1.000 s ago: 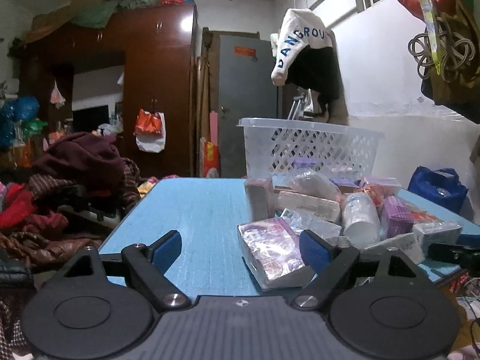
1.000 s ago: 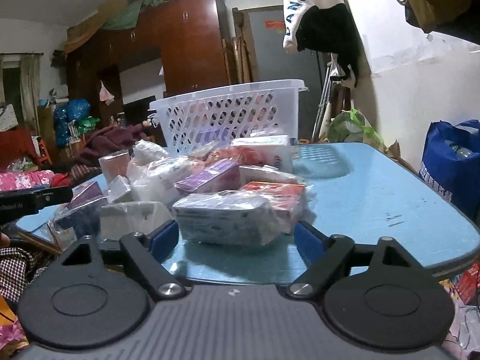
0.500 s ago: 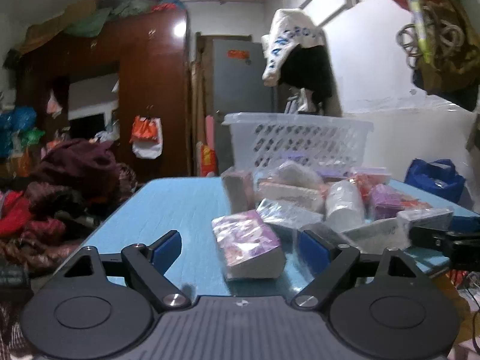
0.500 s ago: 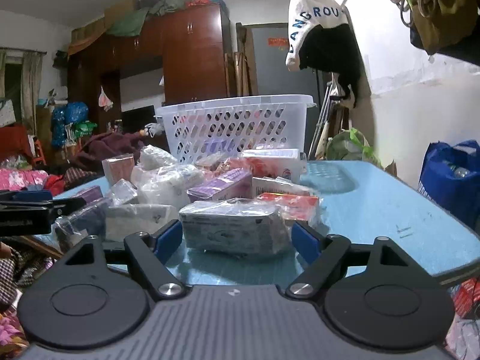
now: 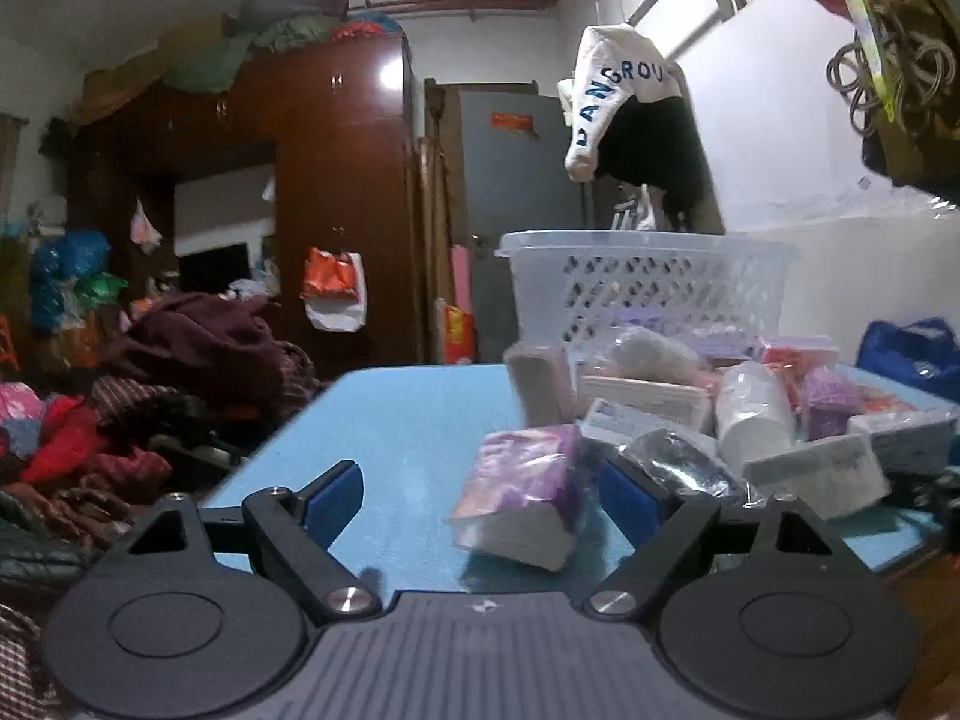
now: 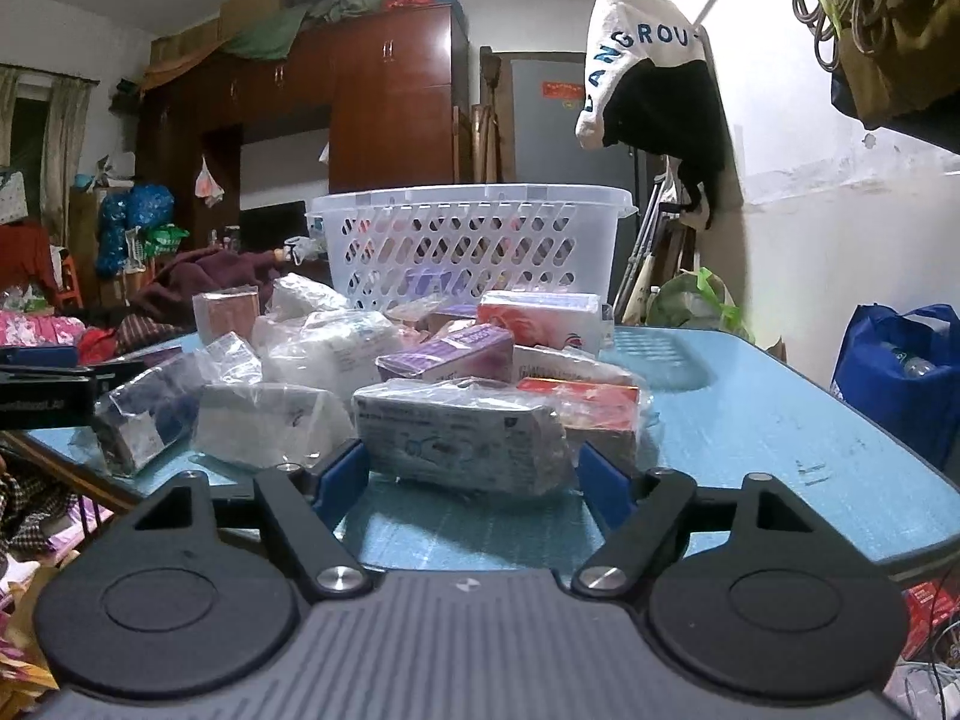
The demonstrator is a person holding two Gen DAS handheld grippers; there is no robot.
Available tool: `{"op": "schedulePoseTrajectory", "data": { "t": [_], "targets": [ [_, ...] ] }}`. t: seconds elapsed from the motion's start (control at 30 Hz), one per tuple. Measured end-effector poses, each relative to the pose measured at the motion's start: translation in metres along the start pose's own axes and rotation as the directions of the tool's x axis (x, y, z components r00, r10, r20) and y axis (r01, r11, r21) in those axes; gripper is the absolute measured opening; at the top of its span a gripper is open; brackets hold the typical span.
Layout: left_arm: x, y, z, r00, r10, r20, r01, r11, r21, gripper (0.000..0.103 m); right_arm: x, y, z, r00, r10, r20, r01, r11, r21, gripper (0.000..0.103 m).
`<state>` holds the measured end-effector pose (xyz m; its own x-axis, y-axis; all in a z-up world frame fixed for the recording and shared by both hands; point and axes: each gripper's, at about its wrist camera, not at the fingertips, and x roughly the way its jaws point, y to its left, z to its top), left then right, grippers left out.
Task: Organize objects
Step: 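Grasp the pink tissue pack with the left tool while the right tool grasps a bagged white packet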
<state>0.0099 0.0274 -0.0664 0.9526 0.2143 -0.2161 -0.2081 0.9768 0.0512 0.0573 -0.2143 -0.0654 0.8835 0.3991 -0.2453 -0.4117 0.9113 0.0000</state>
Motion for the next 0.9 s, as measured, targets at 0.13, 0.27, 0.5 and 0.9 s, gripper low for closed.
{"op": "schedulePoseTrajectory", "data": {
  "t": [0.13, 0.27, 0.5, 0.9],
  "targets": [
    [0.001, -0.001, 0.000, 1.000, -0.017, 0.000, 0.017, 1.000, 0.003, 0.090, 0.001, 0.004, -0.001, 1.000, 0.000, 0.008, 0.000, 1.000, -0.026, 0.082],
    [0.003, 0.009, 0.000, 1.000, -0.003, -0.006, 0.002, 1.000, -0.030, 0.090, -0.004, -0.006, 0.000, 1.000, 0.005, 0.022, -0.005, 1.000, -0.007, 0.076],
    [0.006, 0.012, -0.003, 0.999, -0.011, -0.035, 0.009, 0.999, -0.053, 0.090, -0.009, -0.018, 0.004, 0.999, 0.024, 0.021, -0.024, 0.999, 0.027, 0.060],
    [0.016, 0.003, -0.005, 0.998, -0.042, -0.056, 0.041, 0.999, -0.017, 0.057, -0.010, -0.013, 0.001, 0.991, 0.132, 0.033, -0.131, 0.991, -0.029, 0.047]
  ]
}}
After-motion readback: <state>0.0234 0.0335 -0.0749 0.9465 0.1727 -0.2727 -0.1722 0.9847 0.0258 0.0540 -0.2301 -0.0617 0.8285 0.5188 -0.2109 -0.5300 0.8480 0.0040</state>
